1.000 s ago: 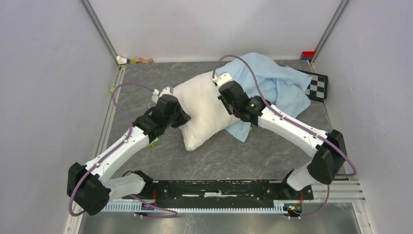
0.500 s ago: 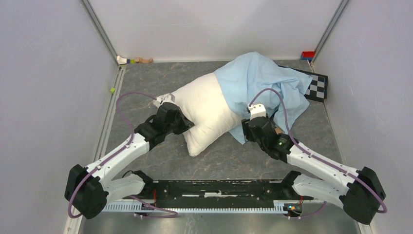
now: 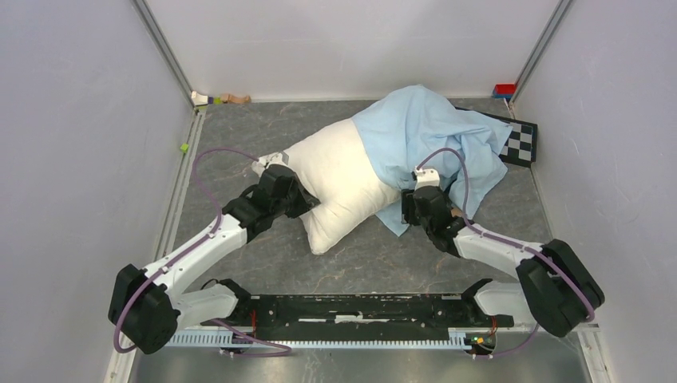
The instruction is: Put the pillow into the pillowcase
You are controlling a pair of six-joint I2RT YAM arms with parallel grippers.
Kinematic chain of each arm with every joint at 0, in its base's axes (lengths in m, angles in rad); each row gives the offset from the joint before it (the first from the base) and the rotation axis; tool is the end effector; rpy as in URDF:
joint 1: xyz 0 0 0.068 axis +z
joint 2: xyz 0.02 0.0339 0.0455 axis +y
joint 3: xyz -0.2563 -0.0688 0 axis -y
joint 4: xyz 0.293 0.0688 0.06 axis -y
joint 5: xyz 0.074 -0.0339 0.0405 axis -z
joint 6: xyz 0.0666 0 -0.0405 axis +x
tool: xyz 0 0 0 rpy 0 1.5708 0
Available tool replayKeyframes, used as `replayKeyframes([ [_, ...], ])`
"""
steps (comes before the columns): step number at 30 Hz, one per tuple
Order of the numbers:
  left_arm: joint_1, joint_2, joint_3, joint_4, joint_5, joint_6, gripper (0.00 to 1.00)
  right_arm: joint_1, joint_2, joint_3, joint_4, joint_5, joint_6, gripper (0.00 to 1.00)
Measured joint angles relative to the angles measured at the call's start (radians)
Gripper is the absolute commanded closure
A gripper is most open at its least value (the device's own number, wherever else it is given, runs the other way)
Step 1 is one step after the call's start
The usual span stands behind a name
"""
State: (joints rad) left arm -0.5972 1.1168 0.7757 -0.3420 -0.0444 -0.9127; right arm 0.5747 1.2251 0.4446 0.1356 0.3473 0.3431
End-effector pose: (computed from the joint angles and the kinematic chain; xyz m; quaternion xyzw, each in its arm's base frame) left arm 0.2603 -0.1734 0.2137 -0.1513 0.8902 -0.2796 0.3264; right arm 0.2580 0.1401 0.1090 -0.0252 0.8843 0.0562 0.4628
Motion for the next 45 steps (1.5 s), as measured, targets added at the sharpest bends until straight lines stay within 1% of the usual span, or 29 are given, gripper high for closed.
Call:
replayKeyframes([
  [2, 0.0, 0.002, 0.002, -0.001, -0.001, 0.0, 0.98, -0.003, 0.043, 0.012, 0.021, 0.001, -0.003, 0.56],
  [3, 0.0, 0.003, 0.006, -0.003, -0.002, 0.0, 0.98, -0.006, 0.063, 0.021, 0.026, 0.003, -0.009, 0.68],
  [5, 0.0, 0.006, 0.017, -0.01, -0.005, 0.0, 0.98, -0.011, 0.1, 0.049, 0.02, 0.012, -0.014, 0.87],
  [7, 0.0, 0.011, 0.032, -0.02, -0.009, 0.0, 0.98, -0.018, 0.117, 0.085, -0.003, 0.025, -0.019, 1.0],
  [11, 0.0, 0.028, 0.086, -0.031, -0.036, 0.001, 0.98, -0.014, 0.087, 0.19, -0.102, 0.035, -0.041, 1.0],
  [12, 0.0, 0.035, 0.103, -0.031, -0.043, 0.001, 0.98, -0.002, 0.073, 0.242, -0.15, 0.039, -0.049, 1.0],
  [13, 0.0, 0.045, 0.126, -0.031, -0.057, 0.001, 0.98, 0.023, 0.059, 0.348, -0.223, 0.047, -0.064, 1.0],
  [14, 0.0, 0.056, 0.15, -0.031, -0.067, 0.001, 0.98, 0.051, 0.058, 0.382, -0.235, 0.052, -0.07, 1.0],
  [15, 0.0, 0.068, 0.174, -0.028, -0.082, 0.0, 0.98, 0.094, 0.057, 0.473, -0.306, 0.066, -0.084, 1.0],
  [16, 0.001, 0.079, 0.2, -0.02, -0.096, -0.001, 0.98, 0.144, 0.071, 0.597, -0.387, 0.082, -0.103, 1.0],
  [18, 0.004, 0.093, 0.244, 0.0, -0.128, -0.012, 0.98, 0.225, 0.114, 0.814, -0.487, 0.091, -0.136, 1.0],
  [20, 0.008, 0.1, 0.294, 0.006, -0.163, -0.024, 0.98, 0.277, 0.189, 1.072, -0.575, 0.093, -0.176, 1.0],
  [21, 0.009, 0.102, 0.321, 0.005, -0.173, -0.029, 0.98, 0.285, 0.216, 1.147, -0.593, 0.09, -0.187, 1.0],
  [22, 0.009, 0.105, 0.348, 0.003, -0.18, -0.033, 0.97, 0.289, 0.257, 1.262, -0.623, 0.087, -0.204, 1.0],
  [25, -0.008, 0.109, 0.417, -0.005, -0.182, -0.039, 0.97, 0.287, 0.354, 1.495, -0.694, 0.08, -0.233, 1.0],
  [27, -0.018, 0.109, 0.453, -0.024, -0.182, -0.038, 0.94, 0.291, 0.39, 1.56, -0.716, 0.079, -0.242, 1.0],
  [30, -0.019, 0.117, 0.481, -0.047, -0.169, -0.035, 0.93, 0.309, 0.397, 1.543, -0.729, 0.071, -0.244, 1.0],
  [31, -0.018, 0.124, 0.482, -0.056, -0.154, -0.028, 0.9, 0.312, 0.397, 1.526, -0.729, 0.07, -0.244, 1.0],
  [33, -0.017, 0.148, 0.482, -0.082, -0.124, -0.013, 0.75, 0.317, 0.401, 1.479, -0.727, 0.056, -0.243, 1.0],
  [34, -0.014, 0.165, 0.481, -0.098, -0.104, -0.003, 0.69, 0.318, 0.409, 1.456, -0.727, 0.049, -0.243, 1.0],
  [36, 0.005, 0.195, 0.469, -0.129, -0.065, 0.021, 0.5, 0.318, 0.441, 1.425, -0.725, 0.039, -0.243, 1.0],
  [37, 0.022, 0.202, 0.46, -0.151, -0.045, 0.039, 0.34, 0.317, 0.463, 1.416, -0.721, 0.029, -0.242, 1.0],
  [38, 0.036, 0.205, 0.452, -0.172, -0.032, 0.057, 0.23, 0.315, 0.488, 1.409, -0.713, 0.013, -0.24, 1.0],
  [39, 0.055, 0.203, 0.442, -0.197, -0.023, 0.08, 0.13, 0.313, 0.508, 1.405, -0.707, -0.003, -0.236, 1.0],
  [41, 0.082, 0.18, 0.43, -0.234, -0.028, 0.124, 0.01, 0.304, 0.543, 1.4, -0.692, -0.037, -0.231, 1.0],
  [45, 0.085, 0.056, 0.431, -0.287, -0.041, 0.227, 0.0, 0.282, 0.579, 1.399, -0.658, -0.086, -0.217, 1.0],
])
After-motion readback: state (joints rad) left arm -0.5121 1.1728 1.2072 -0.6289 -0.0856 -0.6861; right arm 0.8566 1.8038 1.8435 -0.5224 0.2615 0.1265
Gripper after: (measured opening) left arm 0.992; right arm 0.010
